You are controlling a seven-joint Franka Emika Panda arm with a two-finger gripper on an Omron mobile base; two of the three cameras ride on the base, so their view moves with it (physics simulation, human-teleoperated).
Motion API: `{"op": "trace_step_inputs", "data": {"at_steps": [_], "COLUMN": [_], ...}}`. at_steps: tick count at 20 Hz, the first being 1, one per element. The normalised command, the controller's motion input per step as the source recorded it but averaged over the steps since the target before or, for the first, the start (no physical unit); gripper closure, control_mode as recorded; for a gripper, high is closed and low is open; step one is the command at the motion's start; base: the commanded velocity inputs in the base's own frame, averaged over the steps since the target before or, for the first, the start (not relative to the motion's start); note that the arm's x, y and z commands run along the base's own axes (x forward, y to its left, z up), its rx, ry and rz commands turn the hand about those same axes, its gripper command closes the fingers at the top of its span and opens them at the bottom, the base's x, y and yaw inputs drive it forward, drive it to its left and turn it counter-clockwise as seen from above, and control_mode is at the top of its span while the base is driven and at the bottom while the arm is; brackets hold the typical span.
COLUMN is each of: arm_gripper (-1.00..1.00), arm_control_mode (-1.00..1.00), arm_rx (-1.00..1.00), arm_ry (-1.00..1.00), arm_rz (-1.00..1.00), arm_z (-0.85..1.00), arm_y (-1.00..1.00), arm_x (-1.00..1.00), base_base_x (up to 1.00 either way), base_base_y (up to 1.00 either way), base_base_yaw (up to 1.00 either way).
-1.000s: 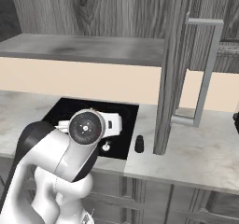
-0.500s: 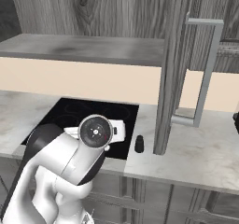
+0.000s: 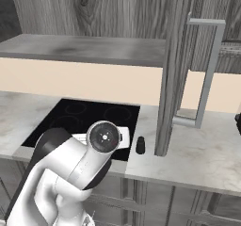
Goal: Take 2 condiments from the cabinet and move them on the counter near the stove.Make sure the condiments are lined up with each other, next to each other.
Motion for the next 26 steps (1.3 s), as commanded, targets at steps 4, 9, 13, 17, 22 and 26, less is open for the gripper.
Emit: {"op": "trace_step_inputs", "data": {"at_steps": [4, 9, 13, 17, 22, 26], "arm_gripper": [1.0, 1.0, 1.0, 1.0, 1.0, 1.0], "arm_control_mode": [-1.0, -1.0, -1.0, -1.0, -1.0, -1.0], "arm_rx": [0.0, 0.0, 0.0, 0.0, 0.0, 0.0], "arm_ry": [0.0, -0.02, -0.05, -0.06, -0.07, -0.04], "arm_rz": [0.0, 0.0, 0.0, 0.0, 0.0, 0.0], "arm_z": [-0.29, -0.29, -0.26, -0.23, -0.22, -0.19], "arm_y": [-0.05, -0.09, -0.13, -0.14, -0.07, -0.06], "arm_x": [0.0, 0.0, 0.0, 0.0, 0.0, 0.0], "base_base_x": [0.0, 0.0, 0.0, 0.0, 0.0, 0.0], "base_base_y": [0.0, 0.0, 0.0, 0.0, 0.0, 0.0], "base_base_yaw": [0.0, 0.0, 0.0, 0.0, 0.0, 0.0]}}
